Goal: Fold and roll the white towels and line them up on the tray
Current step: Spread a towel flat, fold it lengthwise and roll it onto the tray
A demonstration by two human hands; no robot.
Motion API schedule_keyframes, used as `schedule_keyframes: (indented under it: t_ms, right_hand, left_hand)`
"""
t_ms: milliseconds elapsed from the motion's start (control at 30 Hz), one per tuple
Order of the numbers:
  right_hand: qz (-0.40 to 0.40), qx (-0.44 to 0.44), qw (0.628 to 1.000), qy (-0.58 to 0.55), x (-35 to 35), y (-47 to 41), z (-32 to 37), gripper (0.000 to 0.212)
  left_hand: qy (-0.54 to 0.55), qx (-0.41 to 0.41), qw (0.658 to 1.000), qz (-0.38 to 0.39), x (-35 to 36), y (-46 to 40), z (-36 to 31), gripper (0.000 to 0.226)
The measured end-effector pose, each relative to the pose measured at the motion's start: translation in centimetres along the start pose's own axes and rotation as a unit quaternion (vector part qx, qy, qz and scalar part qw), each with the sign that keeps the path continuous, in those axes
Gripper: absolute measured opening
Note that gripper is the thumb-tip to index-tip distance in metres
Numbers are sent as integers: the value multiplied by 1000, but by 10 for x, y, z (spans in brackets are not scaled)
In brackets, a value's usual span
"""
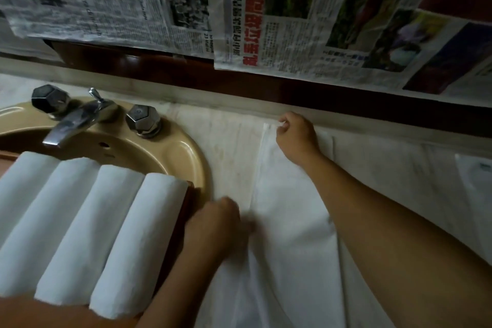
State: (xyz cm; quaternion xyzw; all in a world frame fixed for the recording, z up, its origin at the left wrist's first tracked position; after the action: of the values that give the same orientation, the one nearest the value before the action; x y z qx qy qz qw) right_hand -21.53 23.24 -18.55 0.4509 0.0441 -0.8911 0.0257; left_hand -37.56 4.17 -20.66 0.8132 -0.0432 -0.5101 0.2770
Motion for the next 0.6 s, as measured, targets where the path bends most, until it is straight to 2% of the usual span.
schedule_keyframes:
  t_ms: [100, 133, 167, 233, 300, 367, 467, 600]
  right_hand:
    - [-65, -87, 989, 99, -26, 36, -5, 28]
    - [-62, -105, 983, 140, -29, 47, -10, 31]
    - [-36, -111, 976, 185, -27, 56, -19, 36]
    - [51, -92, 957, 270, -18, 65, -45, 52]
    - [104, -65, 947, 298, -13, 66, -71, 65]
    - [111, -57, 949, 290, -12, 63, -86, 70]
    - [116, -54, 955, 267, -12, 53, -89, 67]
    - [85, -64, 959, 264, -22, 77, -72, 66]
  left_hand:
    - [-1, 113, 977, -181, -43, -16, -51, 24]
    - [0, 167, 959, -228, -49, -20, -74, 25]
    - [-26, 218, 945, -242, -46, -29, -95, 30]
    - [-124, 279, 934, -186, -22, -61, -122, 49]
    - [-192, 271, 937, -111, 0, -96, -122, 63]
    - [-205, 255, 940, -92, 9, -120, -115, 69]
    - [-205, 244, 942, -106, 5, -129, -117, 70]
    - [-180, 229, 950, -112, 6, -92, -113, 68]
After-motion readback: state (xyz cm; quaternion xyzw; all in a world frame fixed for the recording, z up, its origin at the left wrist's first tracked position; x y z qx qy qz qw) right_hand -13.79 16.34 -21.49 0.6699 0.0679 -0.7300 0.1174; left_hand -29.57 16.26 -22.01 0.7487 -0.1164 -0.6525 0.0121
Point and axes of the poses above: each hand's wrist, its own y-axis away from the middle knuckle, its own x-axis out of the palm, z = x × y, the point moved 9 cm from there along -y, towards the middle knuckle, and after that the axes turned 6 degrees about -x, right-handed, at the moved point
